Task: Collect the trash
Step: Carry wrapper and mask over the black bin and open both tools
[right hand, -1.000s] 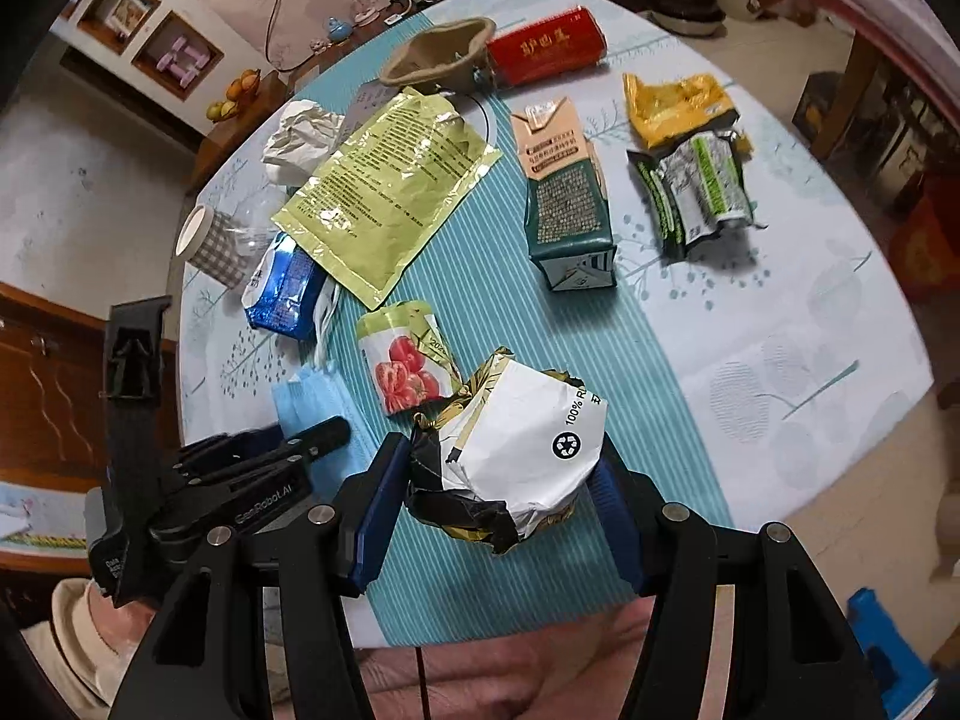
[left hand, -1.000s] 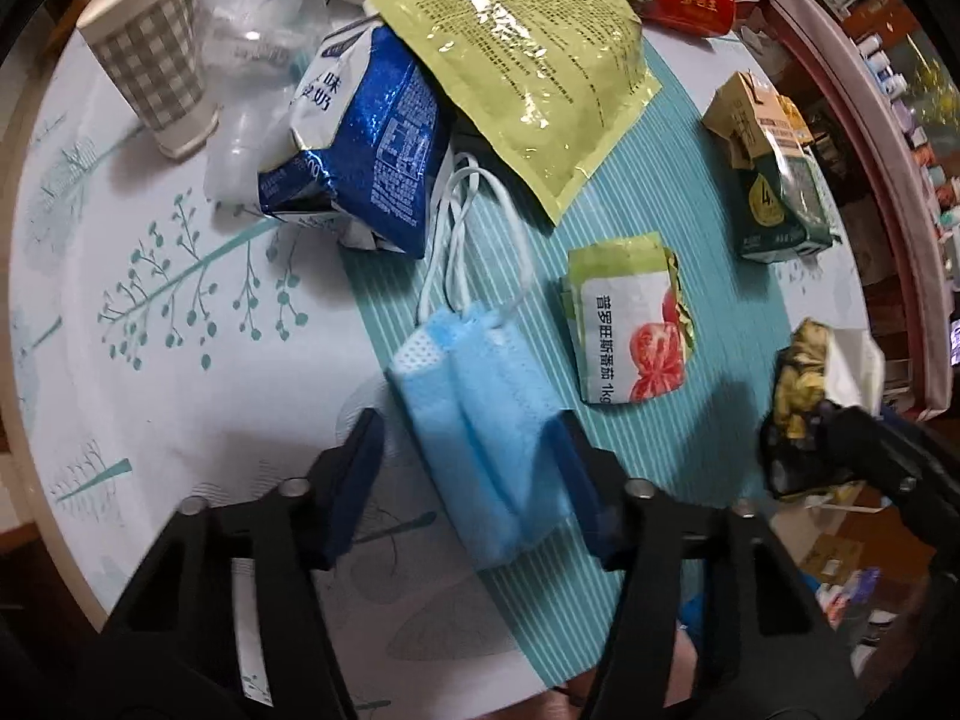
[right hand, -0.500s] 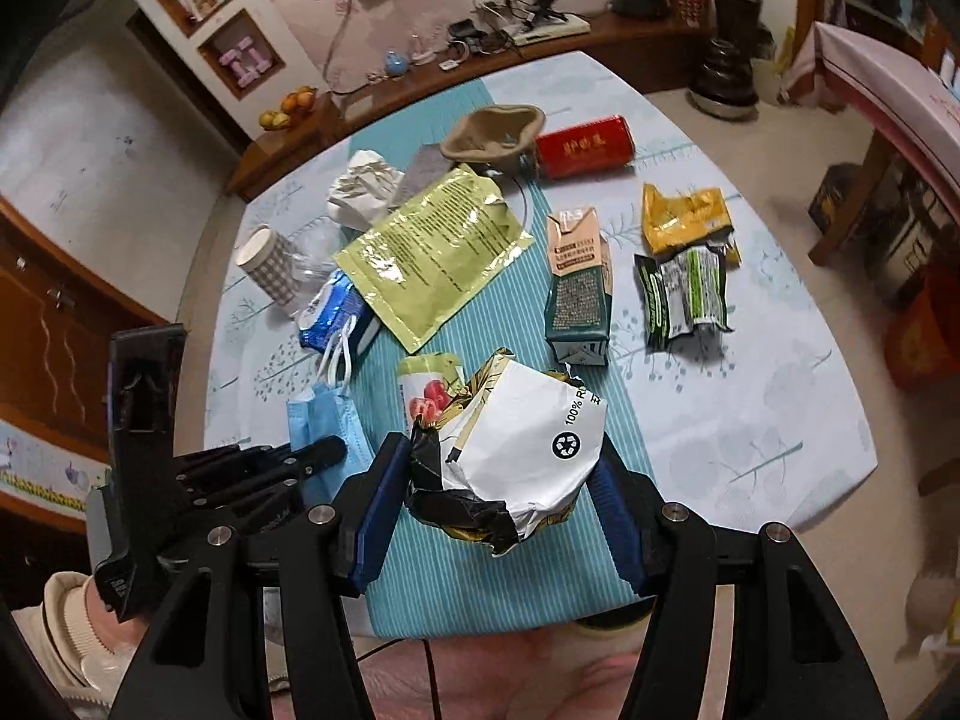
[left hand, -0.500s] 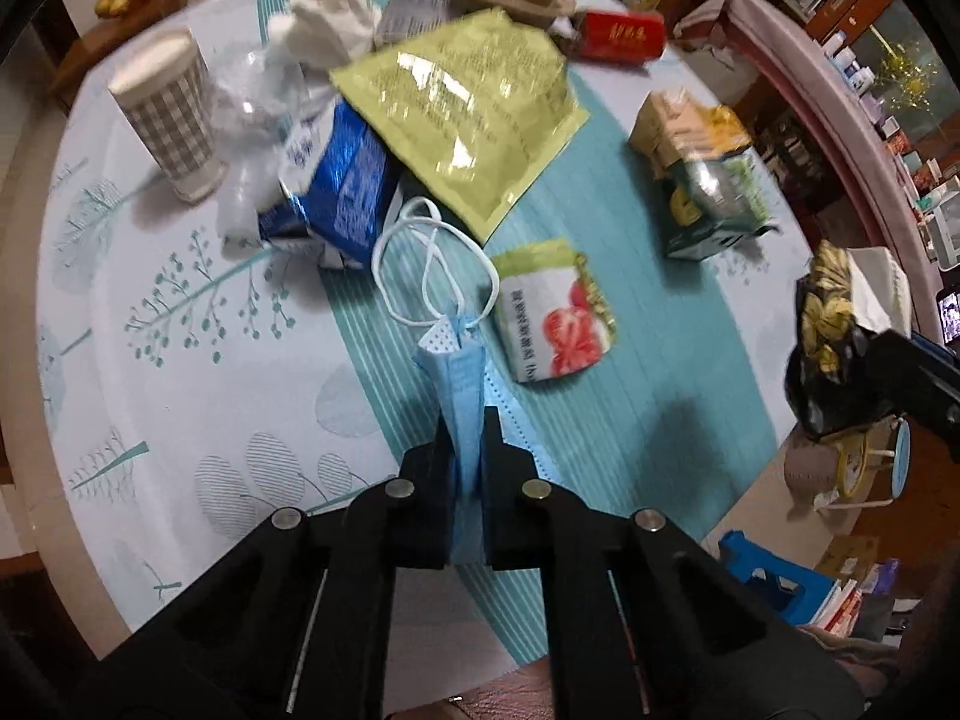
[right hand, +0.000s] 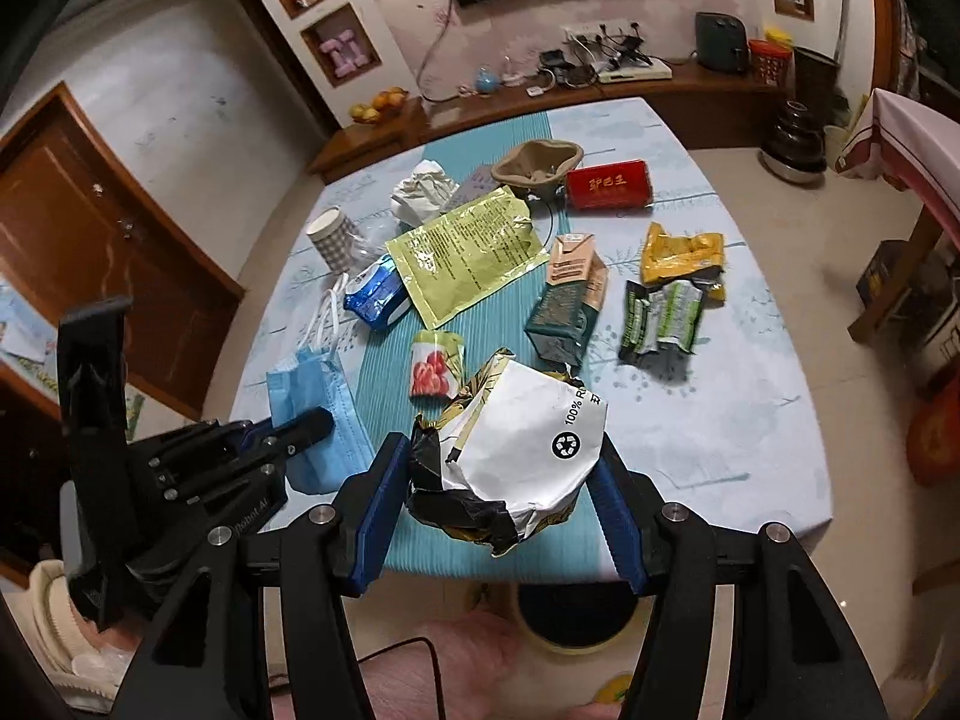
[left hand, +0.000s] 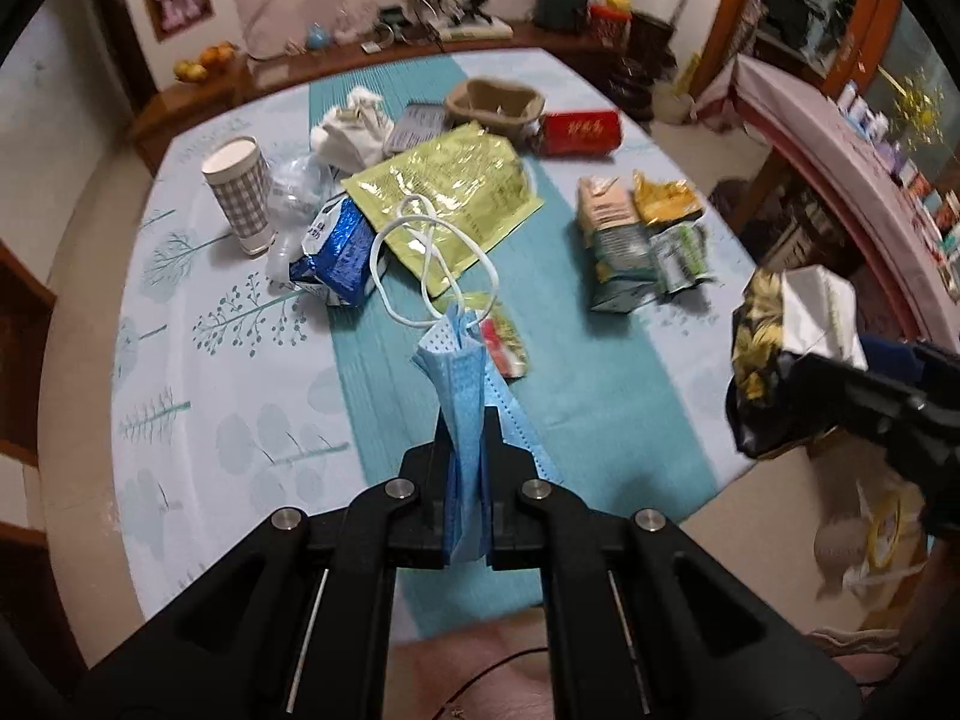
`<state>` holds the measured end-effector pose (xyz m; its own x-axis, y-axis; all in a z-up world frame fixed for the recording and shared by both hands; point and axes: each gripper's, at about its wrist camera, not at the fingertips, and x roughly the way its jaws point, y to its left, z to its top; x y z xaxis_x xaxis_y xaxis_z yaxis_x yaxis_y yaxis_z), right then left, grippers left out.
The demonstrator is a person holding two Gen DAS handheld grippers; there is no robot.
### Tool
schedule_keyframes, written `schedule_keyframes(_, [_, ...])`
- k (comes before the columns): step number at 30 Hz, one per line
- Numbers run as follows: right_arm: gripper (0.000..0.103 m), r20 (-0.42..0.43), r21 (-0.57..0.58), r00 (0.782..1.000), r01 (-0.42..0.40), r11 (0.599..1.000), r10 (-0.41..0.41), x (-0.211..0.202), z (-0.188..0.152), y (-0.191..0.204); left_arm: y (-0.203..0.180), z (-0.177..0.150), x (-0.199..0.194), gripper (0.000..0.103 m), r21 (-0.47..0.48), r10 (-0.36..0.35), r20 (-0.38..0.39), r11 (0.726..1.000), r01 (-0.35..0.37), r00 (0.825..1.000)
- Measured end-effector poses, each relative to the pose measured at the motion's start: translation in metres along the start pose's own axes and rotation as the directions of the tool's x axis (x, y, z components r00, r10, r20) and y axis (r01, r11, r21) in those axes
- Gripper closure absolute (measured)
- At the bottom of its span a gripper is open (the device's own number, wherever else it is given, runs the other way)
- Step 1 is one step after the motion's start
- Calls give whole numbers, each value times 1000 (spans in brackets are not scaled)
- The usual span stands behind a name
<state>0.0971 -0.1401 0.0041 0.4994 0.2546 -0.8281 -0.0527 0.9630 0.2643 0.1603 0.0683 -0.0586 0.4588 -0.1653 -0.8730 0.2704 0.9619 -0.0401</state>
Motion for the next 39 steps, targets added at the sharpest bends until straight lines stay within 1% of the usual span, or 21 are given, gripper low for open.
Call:
schedule_keyframes(3, [44, 16, -19, 999, -34, 999, 35, -21, -17, -19, -32, -18, -17, 99, -1, 40, 41, 999, -40, 998])
schedule_keyframes(7, [44, 4, -68, 998, -65, 996, 65, -37, -44, -30, -60, -43, -30, 99, -28, 76, 52, 997, -75, 996])
schedule_keyframes(10, [44, -23, -73, 996, -91, 993, 89, -42, -67, -35, -80, -70, -43, 99, -57, 105, 65, 993, -101, 992])
schedule_keyframes(13, [44, -32, -50, 994, -103, 993, 102, -44, -92, -40, -93, -93, -49, 99, -72, 132, 36, 989, -129, 991])
schedule_keyframes(15, [44, -38, -40, 995, -98, 994, 97, -41, -104, -42, -97, -107, -50, 99, -67, 141, 18, 988, -140, 990])
schedule_keyframes(18, [44, -53, -4, 995, -81, 997, 81, -34, -133, -50, -103, -129, -48, 99, -48, 166, -14, 985, -166, 986])
schedule_keyframes(20, [44, -73, 24, 995, -64, 998, 66, -24, -147, -55, -101, -139, -43, 99, -50, 162, -35, 985, -164, 986])
schedule_keyframes(21, [44, -90, 49, 995, -49, 998, 54, -18, -159, -60, -99, -144, -39, 99, -56, 156, -45, 986, -159, 987])
schedule_keyframes(24, [44, -131, 92, 991, -26, 995, 38, 3, -185, -73, -97, -161, -21, 99, -73, 130, -79, 988, -135, 988])
schedule_keyframes(26, [44, -178, 117, 984, 2, 993, 19, 27, -209, -84, -95, -172, -5, 99, -74, 112, -95, 990, -119, 989])
schedule_keyframes(31, [44, -251, 182, 968, 54, 982, -7, 86, -252, -107, -102, -206, 48, 99, -43, 75, -131, 996, -81, 989])
schedule_keyframes(33, [44, -264, 208, 964, 80, 975, -23, 114, -269, -118, -105, -218, 71, 99, -35, 52, -147, 998, -58, 988])
schedule_keyframes(36, [43, -274, 230, 961, 110, 967, -44, 152, -284, -132, -111, -236, 111, 99, -22, 24, -171, 999, -28, 985])
schedule_keyframes(39, [42, -290, 242, 955, 130, 962, -56, 198, -305, -150, -113, -250, 147, 99, -29, 11, -173, 999, -16, 985])
